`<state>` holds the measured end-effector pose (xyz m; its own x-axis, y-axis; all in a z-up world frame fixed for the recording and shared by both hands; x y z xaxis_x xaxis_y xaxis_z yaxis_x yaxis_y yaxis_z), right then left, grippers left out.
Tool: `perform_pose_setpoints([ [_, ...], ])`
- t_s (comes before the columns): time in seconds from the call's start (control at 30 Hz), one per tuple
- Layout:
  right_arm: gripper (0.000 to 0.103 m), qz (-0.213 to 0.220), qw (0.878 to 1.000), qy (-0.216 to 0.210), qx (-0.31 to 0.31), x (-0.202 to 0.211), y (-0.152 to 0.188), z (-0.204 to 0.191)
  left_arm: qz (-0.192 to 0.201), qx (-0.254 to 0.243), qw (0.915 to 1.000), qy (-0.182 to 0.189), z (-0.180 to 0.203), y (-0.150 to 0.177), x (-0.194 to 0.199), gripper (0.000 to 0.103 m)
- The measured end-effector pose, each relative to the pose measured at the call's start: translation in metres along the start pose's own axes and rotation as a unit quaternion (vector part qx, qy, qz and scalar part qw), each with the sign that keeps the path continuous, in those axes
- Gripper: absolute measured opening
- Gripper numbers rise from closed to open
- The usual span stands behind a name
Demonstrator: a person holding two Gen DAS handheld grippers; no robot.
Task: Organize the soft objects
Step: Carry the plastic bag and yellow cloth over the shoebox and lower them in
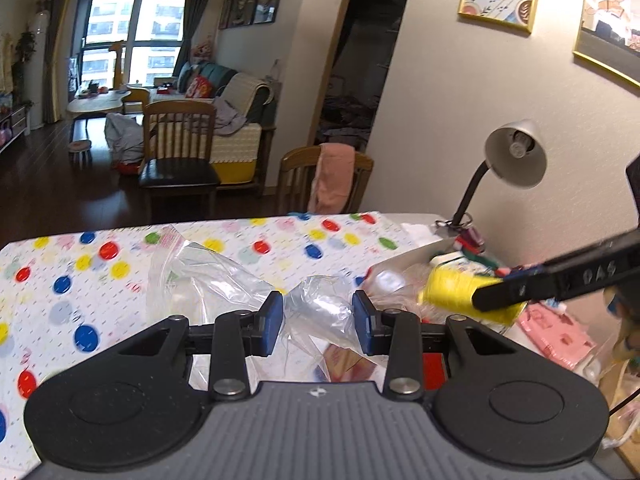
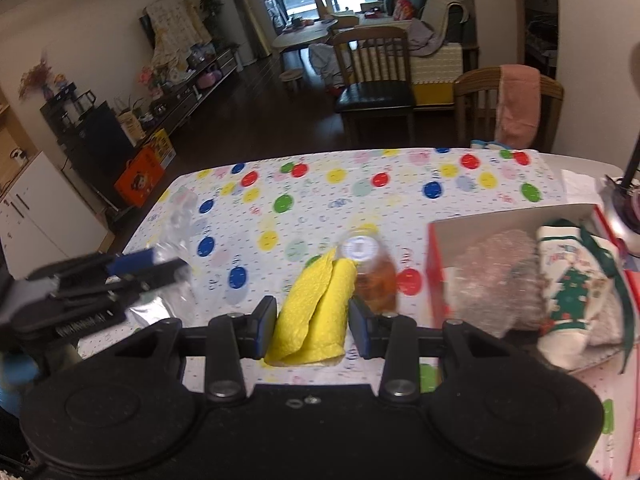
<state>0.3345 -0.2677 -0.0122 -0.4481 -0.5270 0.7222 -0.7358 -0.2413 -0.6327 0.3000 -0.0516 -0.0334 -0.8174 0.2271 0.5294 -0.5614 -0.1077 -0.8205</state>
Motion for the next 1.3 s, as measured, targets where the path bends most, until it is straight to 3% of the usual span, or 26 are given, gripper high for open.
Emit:
perform_pose_setpoints([
  [0.13,0.029,0.009,1.000,0.004,-0.012,0.011,0.002,0.028,0.003,-0.007,0.9999,0.012,0.025,-0.017,-0.009,0.037],
  [0.17,0.020,0.011,1.000,0.004,-0.017,0.014,0.002,0.036,0.003,-0.009,0.9998,0.015,0.033,-0.020,-0.011,0.037],
  [0.2,0.019,0.011,1.000,0.005,-0.019,0.015,0.004,0.044,0.004,-0.013,0.9998,0.017,0.040,-0.023,-0.015,0.037],
  [0.53,0.017,0.003,0.999,0.011,-0.040,0.025,0.027,0.115,-0.005,-0.021,0.9995,0.025,0.098,-0.032,-0.048,0.037],
  [1.0,0.016,0.060,0.995,-0.002,-0.076,0.073,0.004,0.183,-0.002,-0.073,0.9956,0.059,0.176,-0.063,-0.082,0.037],
  [1.3,0.016,0.076,0.993,0.018,-0.083,0.080,-0.009,0.230,-0.039,-0.109,0.9889,0.093,0.231,-0.058,-0.134,0.037],
])
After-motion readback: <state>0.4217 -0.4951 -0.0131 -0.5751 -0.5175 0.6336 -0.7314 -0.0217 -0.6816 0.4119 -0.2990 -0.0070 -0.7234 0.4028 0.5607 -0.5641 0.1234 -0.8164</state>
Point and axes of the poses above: each gripper's, at about its wrist camera, not at the fingertips, and x roughly against the way its jaws point, z to its right, y to its underside, the point moved 5 cm from there along -x, roughly the way its jaws point
